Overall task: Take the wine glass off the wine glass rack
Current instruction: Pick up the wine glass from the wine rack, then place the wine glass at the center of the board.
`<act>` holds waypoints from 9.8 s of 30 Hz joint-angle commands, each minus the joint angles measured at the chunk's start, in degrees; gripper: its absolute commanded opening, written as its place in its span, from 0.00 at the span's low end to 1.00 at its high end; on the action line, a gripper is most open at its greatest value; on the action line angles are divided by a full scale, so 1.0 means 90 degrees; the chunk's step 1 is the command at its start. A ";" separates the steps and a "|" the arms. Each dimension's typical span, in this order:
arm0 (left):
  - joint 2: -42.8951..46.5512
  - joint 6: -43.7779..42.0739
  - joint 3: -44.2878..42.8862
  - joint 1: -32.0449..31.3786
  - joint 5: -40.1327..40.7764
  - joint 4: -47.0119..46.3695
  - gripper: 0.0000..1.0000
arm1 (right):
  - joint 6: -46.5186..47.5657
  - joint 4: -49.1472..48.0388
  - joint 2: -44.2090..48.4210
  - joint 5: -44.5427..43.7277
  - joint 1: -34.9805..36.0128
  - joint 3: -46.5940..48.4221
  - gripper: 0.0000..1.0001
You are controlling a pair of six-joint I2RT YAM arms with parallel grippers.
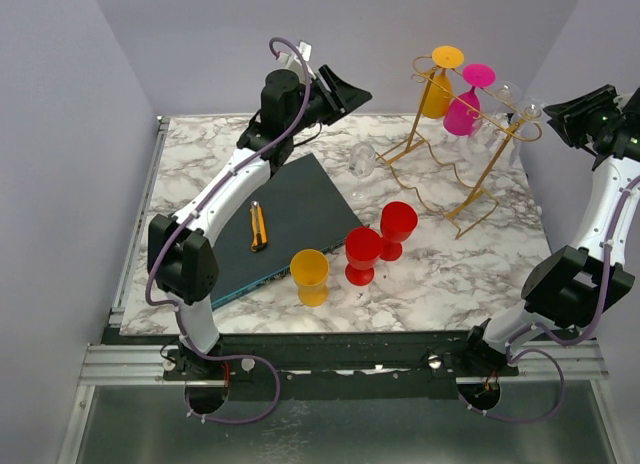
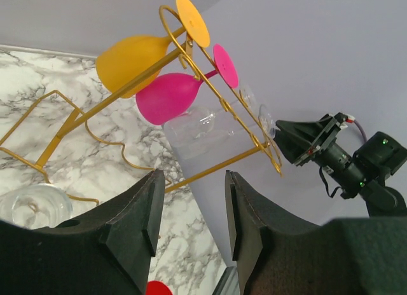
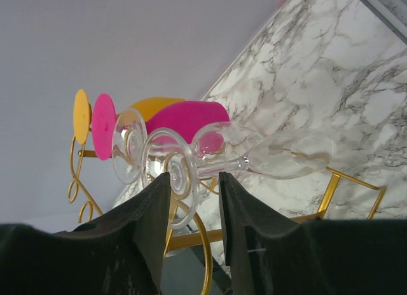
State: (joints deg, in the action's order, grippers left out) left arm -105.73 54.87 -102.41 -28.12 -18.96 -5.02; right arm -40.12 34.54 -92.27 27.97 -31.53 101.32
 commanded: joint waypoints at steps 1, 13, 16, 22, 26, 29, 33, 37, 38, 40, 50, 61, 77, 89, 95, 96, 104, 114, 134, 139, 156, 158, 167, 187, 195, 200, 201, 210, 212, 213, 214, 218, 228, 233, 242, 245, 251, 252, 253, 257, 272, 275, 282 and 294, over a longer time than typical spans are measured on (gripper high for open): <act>0.0735 -0.0349 0.0851 0.0084 0.0046 -0.0103 0.49 | -0.0111 -0.0166 -0.0106 0.0371 -0.0047 0.0102 0.41; 0.1833 -0.0448 0.2082 0.0232 0.0130 -0.0093 0.49 | -0.0177 -0.0122 -0.0204 0.0520 -0.0042 0.0270 0.35; 0.1945 -0.0426 0.2166 0.0233 0.0114 -0.0094 0.49 | -0.0225 -0.0095 -0.0261 0.0573 -0.0046 0.0310 0.33; 0.2090 -0.0448 0.2182 0.0243 0.0175 -0.0026 0.49 | -0.0296 -0.0088 -0.0267 0.0626 -0.0042 0.0278 0.29; 0.2114 -0.0446 0.2188 0.0243 0.0135 0.0022 0.49 | -0.0308 -0.0079 -0.0294 0.0619 -0.0044 0.0271 0.27; 0.2140 -0.0441 0.2203 0.0243 0.0153 0.0039 0.49 | -0.0322 -0.0088 -0.0295 0.0652 -0.0047 0.0218 0.29; 0.2176 -0.0467 0.2220 0.0244 0.0161 0.0058 0.49 | -0.0350 -0.0158 -0.0272 0.0662 -0.0049 0.0142 0.29; 0.2210 -0.0496 0.2255 0.0253 0.0202 0.0091 0.49 | -0.0406 -0.0172 -0.0258 0.0677 -0.0048 0.0154 0.25; 0.2210 -0.0499 0.2251 0.0260 0.0197 0.0099 0.49 | -0.0422 -0.0176 -0.0248 0.0672 -0.0043 0.0165 0.23; 0.2214 -0.0500 0.2251 0.0263 0.0183 0.0104 0.49 | -0.0442 -0.0155 -0.0238 0.0696 -0.0042 0.0183 0.20; 0.2275 -0.0490 0.2271 0.0278 0.0207 0.0114 0.49 | -0.0680 0.0017 -0.0149 0.0537 -0.0043 0.0238 0.01; 0.2295 -0.0455 0.2260 0.0283 0.0238 0.0140 0.49 | -0.1493 -0.0459 0.0199 0.0561 -0.0144 -0.0100 0.00; 0.2345 -0.0450 0.2287 0.0283 0.0248 0.0157 0.48 | -0.1954 -0.1199 0.0483 0.0303 -0.0377 -0.0540 0.00; 0.2301 -0.0458 0.2234 0.0283 0.0261 0.0167 0.48 | -0.2066 -0.1510 0.0121 0.0301 -0.0374 -0.0296 0.00; 0.2253 -0.0472 0.2183 0.0283 0.0249 0.0167 0.48 | -0.2078 -0.1628 -0.0005 0.0296 -0.0374 -0.0186 0.00; 0.2247 -0.0470 0.2181 0.0285 0.0251 0.0167 0.48 | -0.2079 -0.1649 -0.0025 0.0291 -0.0382 -0.0172 0.00; 0.2206 -0.0491 0.2162 0.0283 0.0260 0.0172 0.48 | -0.2110 -0.1767 -0.0138 0.0398 -0.0369 -0.0171 0.00; 0.2154 -0.0482 0.2084 0.0283 0.0166 0.0162 0.48 | -0.2022 -0.1678 -0.0080 0.0234 -0.0354 -0.0051 0.00; 0.2566 -0.0709 0.2485 0.0190 -0.0830 0.0121 0.50 | -0.0533 0.0899 0.1463 -0.1253 -0.0366 0.0530 0.00; 0.2946 -0.0965 0.2849 -0.0025 -0.0973 0.0124 0.53 | -0.0263 0.1536 0.2285 -0.1050 -0.0362 0.0188 0.00; 0.3594 -0.2781 0.4059 -0.2090 -0.0415 -0.1083 0.79 | -0.0324 0.2957 0.3737 0.1726 -0.0305 -0.0171 0.00; 0.3552 -0.3140 0.4236 -0.2369 -0.0319 -0.1598 0.80 | -0.0411 0.3059 0.3738 0.2023 -0.0305 -0.0059 0.00; 0.2616 -0.4361 0.4223 -0.2869 -0.0648 -0.3959 0.81 | -0.0698 0.3367 0.3597 0.2879 -0.0305 0.0421 0.00; 0.0845 -0.4847 0.1995 -0.2780 -0.0979 -0.4610 0.82 | -0.1689 0.2465 0.2961 0.3679 -0.0308 0.1201 0.00; 0.0221 -0.4719 0.1158 -0.2756 -0.1176 -0.4536 0.81 | -0.1773 0.2356 0.2789 0.3767 -0.0306 0.1360 0.00; -0.0197 -0.4697 0.0522 -0.2755 -0.1172 -0.4402 0.82 | -0.1773 0.2322 0.2757 0.3801 -0.0305 0.1354 0.00; -0.0283 -0.4682 0.0373 -0.2755 -0.1206 -0.4377 0.82 | -0.1764 0.2329 0.2736 0.3805 -0.0305 0.1367 0.00; -0.1102 -0.4279 -0.0839 -0.2779 -0.1431 -0.4133 0.78 | -0.1755 0.2321 0.2599 0.3804 -0.0281 0.1507 0.00; -0.1257 -0.4208 -0.1059 -0.2808 -0.1465 -0.4102 0.76 | -0.1744 0.2323 0.2577 0.3781 -0.0258 0.1516 0.00; -0.1326 -0.4184 -0.1156 -0.2840 -0.1482 -0.4080 0.75 | -0.1725 0.2335 0.2567 0.3769 -0.0250 0.1517 0.00; -0.1401 -0.4166 -0.1268 -0.2868 -0.1496 -0.4063 0.74 | -0.1715 0.2332 0.2566 0.3760 -0.0241 0.1517 0.00; -0.1580 -0.4167 -0.1569 -0.2963 -0.1419 -0.3943 0.69 | -0.1715 0.2338 0.2562 0.3748 -0.0218 0.1518 0.00; -0.1621 -0.4046 -0.1744 -0.3028 -0.1256 -0.3905 0.41 | -0.1619 0.2403 0.2535 0.3672 -0.0141 0.1515 0.00; -0.1562 -0.4007 -0.1773 -0.3038 -0.1134 -0.3888 0.23 | -0.1589 0.2418 0.2451 0.3634 -0.0072 0.1570 0.00; -0.1097 -0.3727 -0.1319 -0.3038 -0.0220 -0.3868 0.00 | -0.1675 0.2062 0.2221 0.3240 0.0577 0.1441 0.00; -0.0695 -0.3721 -0.0899 -0.3028 0.0494 -0.3840 0.00 | -0.1806 0.1779 0.2040 0.2469 0.1581 0.1409 0.09; 0.0154 -0.3634 -0.0115 -0.2837 0.1752 -0.3533 0.00 | -0.2030 0.1252 0.1686 0.2021 0.2308 0.1671 0.55; 0.0333 -0.3546 0.0010 -0.2753 0.1886 -0.3415 0.00 | -0.2062 0.1161 0.1623 0.2039 0.2304 0.1728 0.58; 0.0465 -0.3419 0.0146 -0.2679 0.2042 -0.3299 0.00 | -0.2075 0.1095 0.1581 0.2054 0.2310 0.1807 0.62; 0.1061 -0.2567 0.0610 -0.2216 0.2760 -0.2709 0.00 | -0.2217 0.0632 0.1538 0.2096 0.2306 0.1828 0.74; 0.1953 0.3015 0.0978 0.0997 0.1155 0.0304 0.00 | -0.0719 -0.0155 0.1264 -0.0981 0.5793 0.0760 0.97; 0.2058 0.4175 0.1668 0.1556 0.0525 -0.0245 0.00 | -0.0363 -0.0297 0.1036 -0.1759 0.6404 0.0660 0.88; 0.2368 0.5904 0.2833 0.2108 0.0160 -0.0941 0.00 | 0.0306 -0.0716 0.0558 -0.3062 0.7526 0.0543 0.68; 0.2590 0.6831 0.3252 0.2169 0.0268 -0.1288 0.00 | 0.0717 -0.0952 -0.0106 -0.3577 0.7735 0.0936 0.58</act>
State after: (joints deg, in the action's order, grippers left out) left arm -84.55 110.65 -73.47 -8.95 -15.16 -12.88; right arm -35.90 28.56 -91.83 -1.06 37.78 105.95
